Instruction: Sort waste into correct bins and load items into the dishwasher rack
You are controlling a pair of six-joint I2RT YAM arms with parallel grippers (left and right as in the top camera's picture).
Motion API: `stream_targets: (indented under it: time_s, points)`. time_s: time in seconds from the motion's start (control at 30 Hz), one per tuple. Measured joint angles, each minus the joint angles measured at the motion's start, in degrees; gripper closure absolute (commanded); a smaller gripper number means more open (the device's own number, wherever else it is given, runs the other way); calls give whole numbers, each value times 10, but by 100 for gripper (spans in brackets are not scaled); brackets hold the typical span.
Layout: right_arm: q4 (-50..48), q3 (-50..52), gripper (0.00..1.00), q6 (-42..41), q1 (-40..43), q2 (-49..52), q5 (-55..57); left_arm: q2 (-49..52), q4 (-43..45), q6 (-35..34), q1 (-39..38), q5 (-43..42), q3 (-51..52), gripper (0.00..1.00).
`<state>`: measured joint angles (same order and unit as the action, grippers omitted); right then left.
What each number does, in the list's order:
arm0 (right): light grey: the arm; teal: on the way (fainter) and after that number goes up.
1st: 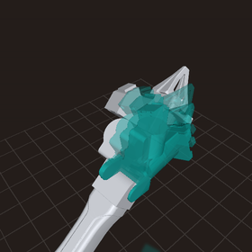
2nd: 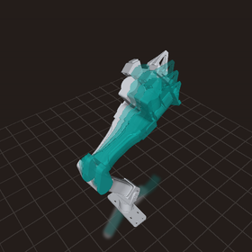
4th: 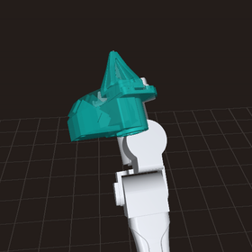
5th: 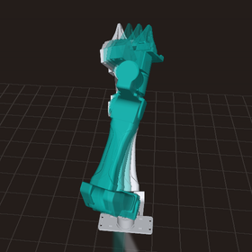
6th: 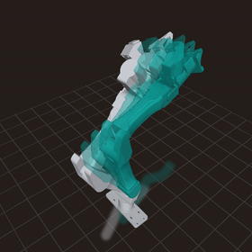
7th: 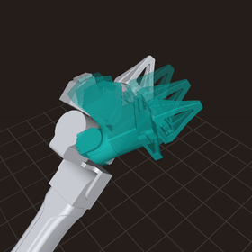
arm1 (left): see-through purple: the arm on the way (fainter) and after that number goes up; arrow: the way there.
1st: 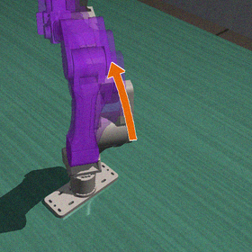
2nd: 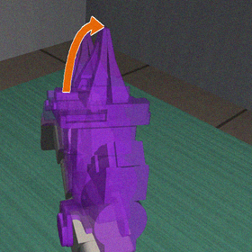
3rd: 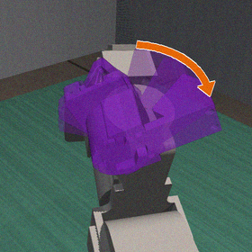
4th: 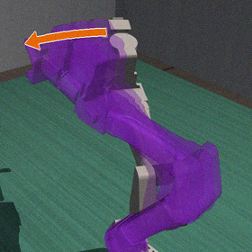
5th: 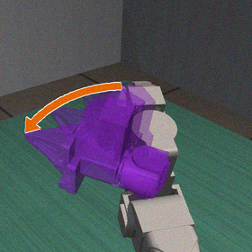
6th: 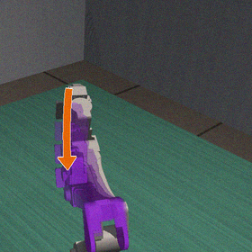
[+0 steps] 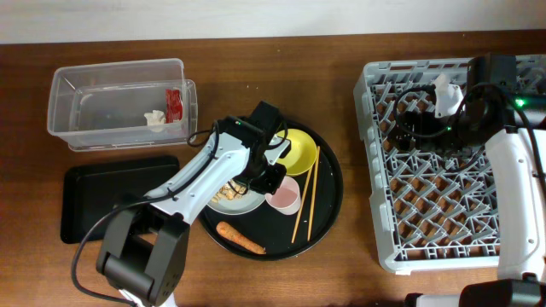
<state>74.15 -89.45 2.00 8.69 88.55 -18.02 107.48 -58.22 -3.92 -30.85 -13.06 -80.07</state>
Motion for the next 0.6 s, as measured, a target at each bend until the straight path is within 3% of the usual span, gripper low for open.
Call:
stream_targets:
  time_s: [0.13, 0.27, 0.33, 0.43, 0.53, 0.6]
  points:
    - [0, 0, 2, 0, 0, 0, 11, -5, -18, 7, 24, -65, -5, 100]
    - [-15, 1, 2, -23, 0, 0, 61, -81, 27, 26, 167, -232, -31, 100]
    - [-37, 2, 2, 16, 0, 0, -40, -94, 106, 28, 240, -402, -39, 100]
    - [-45, 2, 2, 125, -2, 0, -256, -94, 171, 28, 261, -580, -38, 100]
    - [-80, 3, 2, 195, -2, 0, -438, -94, 188, 28, 259, -664, -38, 100]
    - [-114, 3, 2, 207, -22, 0, -495, -94, 208, 28, 247, -682, -38, 100]
